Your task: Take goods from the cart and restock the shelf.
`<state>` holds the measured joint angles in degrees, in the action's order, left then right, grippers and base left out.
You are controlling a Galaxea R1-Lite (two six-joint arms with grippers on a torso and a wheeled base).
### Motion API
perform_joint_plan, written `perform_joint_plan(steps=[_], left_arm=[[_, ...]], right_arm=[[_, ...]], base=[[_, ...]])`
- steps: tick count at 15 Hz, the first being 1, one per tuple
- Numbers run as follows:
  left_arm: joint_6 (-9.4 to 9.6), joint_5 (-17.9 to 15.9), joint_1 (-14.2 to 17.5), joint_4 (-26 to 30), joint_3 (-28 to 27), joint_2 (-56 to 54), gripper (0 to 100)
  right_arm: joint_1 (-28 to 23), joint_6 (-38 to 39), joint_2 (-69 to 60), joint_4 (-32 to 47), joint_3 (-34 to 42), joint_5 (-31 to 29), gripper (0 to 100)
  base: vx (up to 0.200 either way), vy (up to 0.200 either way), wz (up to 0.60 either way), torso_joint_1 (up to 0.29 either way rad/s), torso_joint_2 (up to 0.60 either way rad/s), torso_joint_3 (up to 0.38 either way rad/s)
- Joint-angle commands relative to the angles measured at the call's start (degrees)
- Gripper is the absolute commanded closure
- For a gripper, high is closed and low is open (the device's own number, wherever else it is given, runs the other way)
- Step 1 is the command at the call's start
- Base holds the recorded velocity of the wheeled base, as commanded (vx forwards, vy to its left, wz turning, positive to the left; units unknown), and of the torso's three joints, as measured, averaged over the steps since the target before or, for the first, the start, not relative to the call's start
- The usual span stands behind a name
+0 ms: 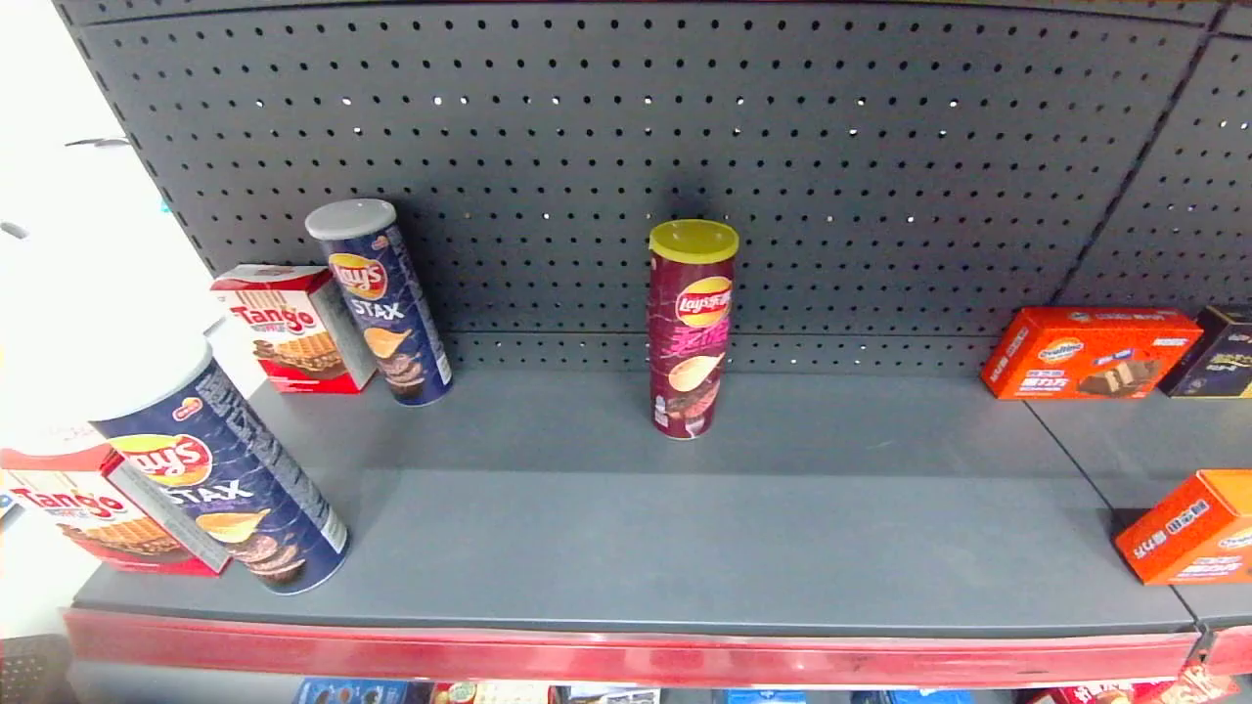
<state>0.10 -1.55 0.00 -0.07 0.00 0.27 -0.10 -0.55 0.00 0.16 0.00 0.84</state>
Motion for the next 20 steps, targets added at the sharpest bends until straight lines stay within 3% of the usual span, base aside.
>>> perform_joint_plan(steps=[1, 10, 20], left_arm=[[-0.01, -0.03, 0.0, -0.01, 0.0, 0.0, 0], [-0.1, -0.03, 0.0, -0.01, 0.0, 0.0, 0], [0.17, -0.3, 0.0, -0.01, 0.0, 0.0, 0]], right_arm=[[0.01, -0.07, 0.0, 0.02, 0.0, 0.04, 0], [0.01, 0.2, 0.0, -0.07, 0.0, 0.04, 0], [0.01, 0.2, 0.0, -0.07, 0.0, 0.04, 0]], base=[[0.0, 0.0, 0.6, -0.002, 0.0, 0.002], [0.0, 0.0, 0.6, 0.002, 0.0, 0.003], [0.0, 0.0, 0.0, 0.0, 0.0, 0.0]])
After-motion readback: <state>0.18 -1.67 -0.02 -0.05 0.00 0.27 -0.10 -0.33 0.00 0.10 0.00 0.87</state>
